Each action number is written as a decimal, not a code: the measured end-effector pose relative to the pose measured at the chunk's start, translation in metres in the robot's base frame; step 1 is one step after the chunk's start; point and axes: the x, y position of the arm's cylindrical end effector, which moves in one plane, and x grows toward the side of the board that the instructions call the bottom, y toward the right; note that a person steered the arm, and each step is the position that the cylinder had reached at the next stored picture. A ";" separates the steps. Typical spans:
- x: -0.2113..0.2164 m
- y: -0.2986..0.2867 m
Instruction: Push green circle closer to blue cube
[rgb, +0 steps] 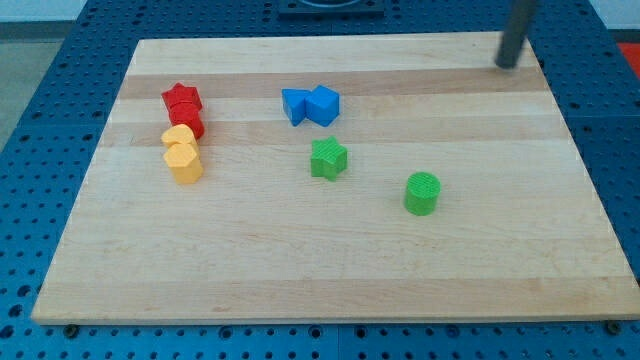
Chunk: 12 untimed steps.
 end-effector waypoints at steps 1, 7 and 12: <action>0.095 0.022; 0.170 -0.187; 0.170 -0.139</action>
